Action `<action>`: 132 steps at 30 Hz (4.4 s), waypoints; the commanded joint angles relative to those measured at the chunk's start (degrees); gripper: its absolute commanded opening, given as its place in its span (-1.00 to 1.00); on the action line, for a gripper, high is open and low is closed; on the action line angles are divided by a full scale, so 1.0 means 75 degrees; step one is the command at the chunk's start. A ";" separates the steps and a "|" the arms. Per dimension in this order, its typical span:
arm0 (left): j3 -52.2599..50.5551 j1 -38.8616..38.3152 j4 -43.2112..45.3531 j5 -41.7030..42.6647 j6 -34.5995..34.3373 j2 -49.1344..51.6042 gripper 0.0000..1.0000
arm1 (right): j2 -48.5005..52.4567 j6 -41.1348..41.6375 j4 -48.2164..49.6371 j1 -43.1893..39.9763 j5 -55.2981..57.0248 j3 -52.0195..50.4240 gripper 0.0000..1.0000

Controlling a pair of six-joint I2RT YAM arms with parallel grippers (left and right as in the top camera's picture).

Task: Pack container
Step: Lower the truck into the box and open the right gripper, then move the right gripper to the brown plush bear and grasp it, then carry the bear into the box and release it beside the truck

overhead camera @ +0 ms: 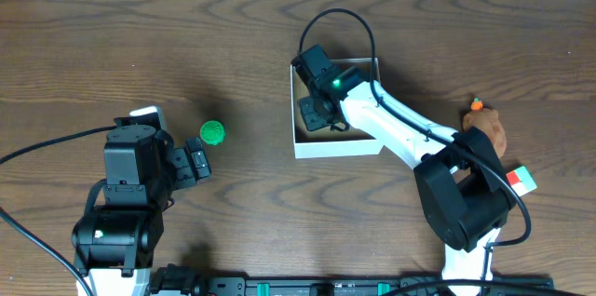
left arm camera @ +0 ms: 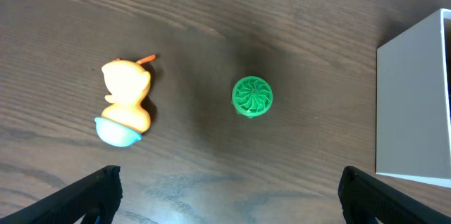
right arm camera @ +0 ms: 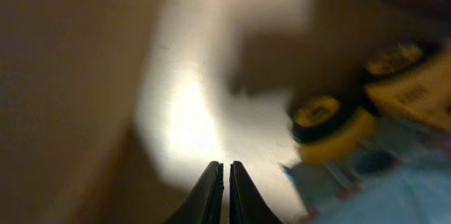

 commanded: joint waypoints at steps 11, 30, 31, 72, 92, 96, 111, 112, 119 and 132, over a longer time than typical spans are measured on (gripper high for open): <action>0.0152 0.0026 -0.0023 -0.0038 -0.0073 0.0006 0.96 | -0.0006 0.1137 -0.0490 -0.0122 0.1405 0.0035 -0.83; 0.0152 0.0026 -0.0020 -0.0038 -0.0073 0.0006 0.96 | -0.0006 0.2267 -0.1320 -0.0061 0.1792 0.0035 -0.83; 0.0152 0.0026 -0.0023 -0.0038 -0.0073 0.0006 0.96 | -0.0006 0.2206 -0.1314 -0.0061 0.1789 0.0035 -0.83; 0.0152 0.0026 -0.0023 -0.0038 -0.0073 0.0006 0.96 | -0.1396 0.0128 -0.1722 -0.0312 0.1367 0.1871 0.41; 0.0152 0.0026 -0.0023 -0.0038 -0.0073 0.0006 0.96 | -0.1938 -0.2873 -0.3541 -0.5866 0.0306 0.0600 0.98; 0.0152 0.0026 -0.0023 -0.0038 -0.0073 0.0006 0.96 | -0.1641 -0.2836 -0.2824 -0.5980 0.0306 -0.0385 0.98; 0.0152 0.0026 -0.0023 -0.0038 -0.0073 0.0006 0.96 | -0.1128 -0.2605 -0.2124 -0.5965 0.0312 -0.1256 -0.59; 0.0152 0.0026 -0.0023 -0.0038 -0.0073 0.0009 0.96 | -0.1134 -0.2570 -0.2136 -0.5965 0.0309 -0.1256 -0.78; 0.0152 0.0026 -0.0023 -0.0038 -0.0073 0.0006 0.96 | -0.1177 -0.2451 -0.2186 -0.5954 0.0309 -0.1166 -0.94; 0.0152 0.0026 -0.0020 -0.0038 -0.0073 0.0009 0.96 | -0.2798 -0.1588 -0.2544 -0.4331 -0.0711 0.0697 -0.97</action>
